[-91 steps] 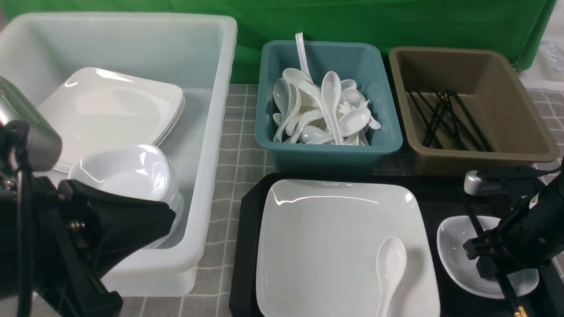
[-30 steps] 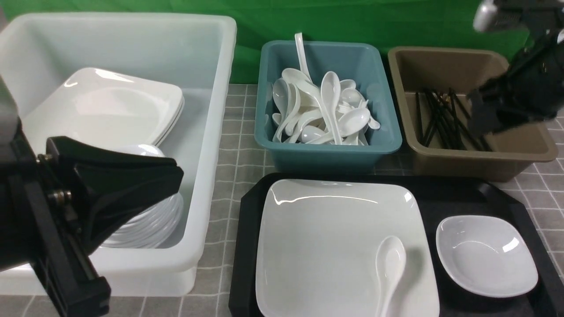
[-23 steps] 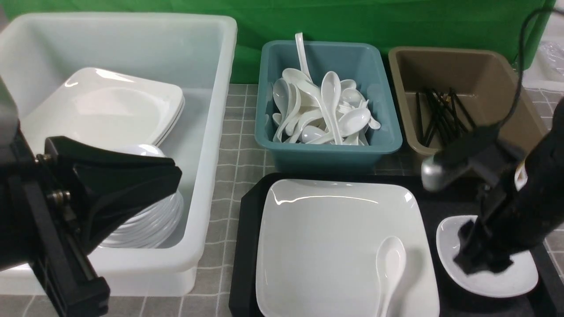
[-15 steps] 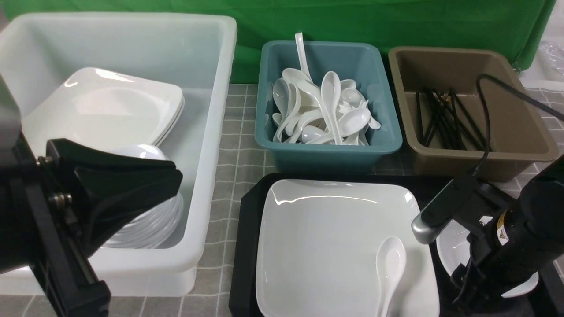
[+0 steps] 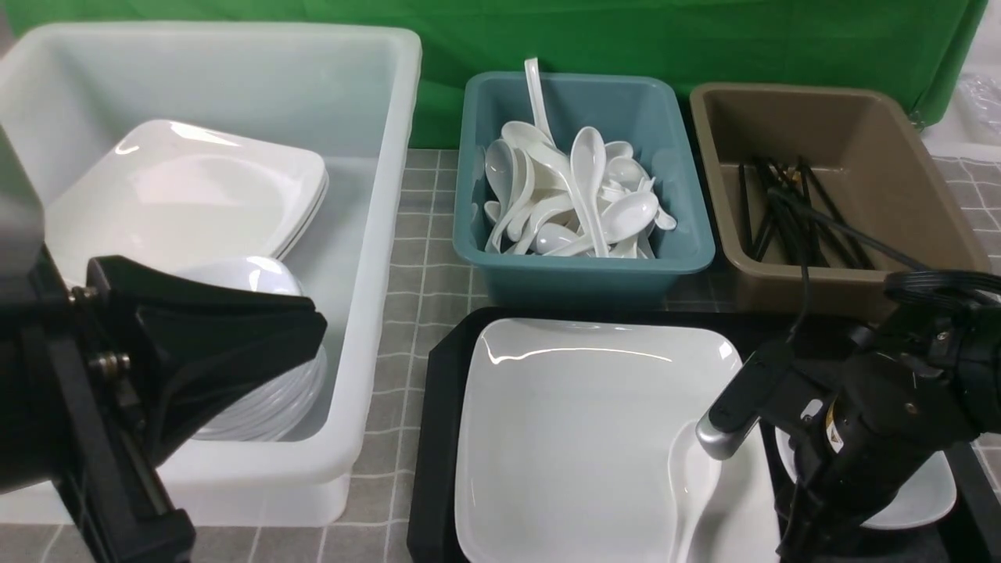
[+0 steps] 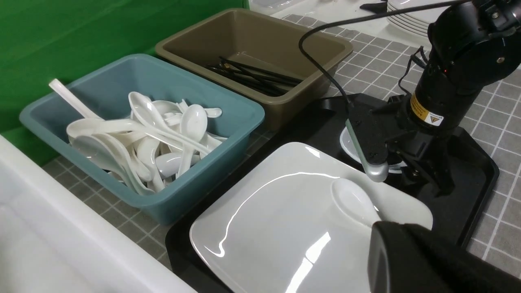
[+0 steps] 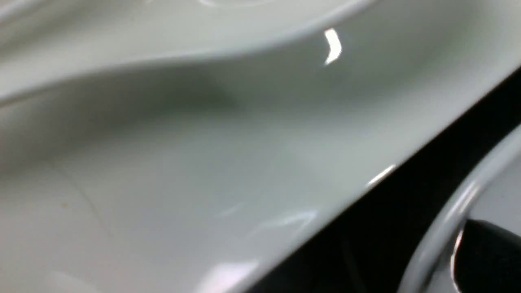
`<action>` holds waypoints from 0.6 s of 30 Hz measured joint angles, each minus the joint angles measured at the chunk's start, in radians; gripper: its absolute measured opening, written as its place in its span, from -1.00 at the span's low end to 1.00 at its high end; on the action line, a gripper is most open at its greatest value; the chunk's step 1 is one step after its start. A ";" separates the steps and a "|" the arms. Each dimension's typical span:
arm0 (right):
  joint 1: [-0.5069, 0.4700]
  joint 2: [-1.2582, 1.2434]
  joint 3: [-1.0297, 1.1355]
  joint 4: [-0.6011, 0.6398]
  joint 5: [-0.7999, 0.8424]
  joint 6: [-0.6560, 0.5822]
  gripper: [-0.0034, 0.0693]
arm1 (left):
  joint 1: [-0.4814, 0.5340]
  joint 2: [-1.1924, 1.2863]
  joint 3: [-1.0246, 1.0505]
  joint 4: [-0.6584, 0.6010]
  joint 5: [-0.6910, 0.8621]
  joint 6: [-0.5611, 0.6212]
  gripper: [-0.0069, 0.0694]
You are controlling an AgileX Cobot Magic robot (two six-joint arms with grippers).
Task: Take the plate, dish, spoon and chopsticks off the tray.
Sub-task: Use the right arm to grab a small plate from the dinner plate, then use the right arm to put the small plate into the large storage box on the left
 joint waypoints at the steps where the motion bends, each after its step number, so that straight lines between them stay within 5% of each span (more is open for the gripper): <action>1: 0.000 0.000 0.000 0.000 0.000 0.000 0.17 | 0.000 0.000 0.000 0.000 0.000 0.000 -0.79; 3: 0.001 0.001 0.000 -0.005 -0.002 0.001 -0.08 | 0.000 0.000 0.000 0.000 0.004 0.000 -0.79; 13: 0.004 -0.163 -0.002 0.009 0.040 0.001 -0.69 | 0.000 -0.005 0.000 0.001 0.010 -0.001 -0.79; 18: 0.004 -0.339 -0.071 0.147 0.153 0.003 -0.74 | 0.000 -0.048 0.000 0.064 0.010 -0.068 -0.79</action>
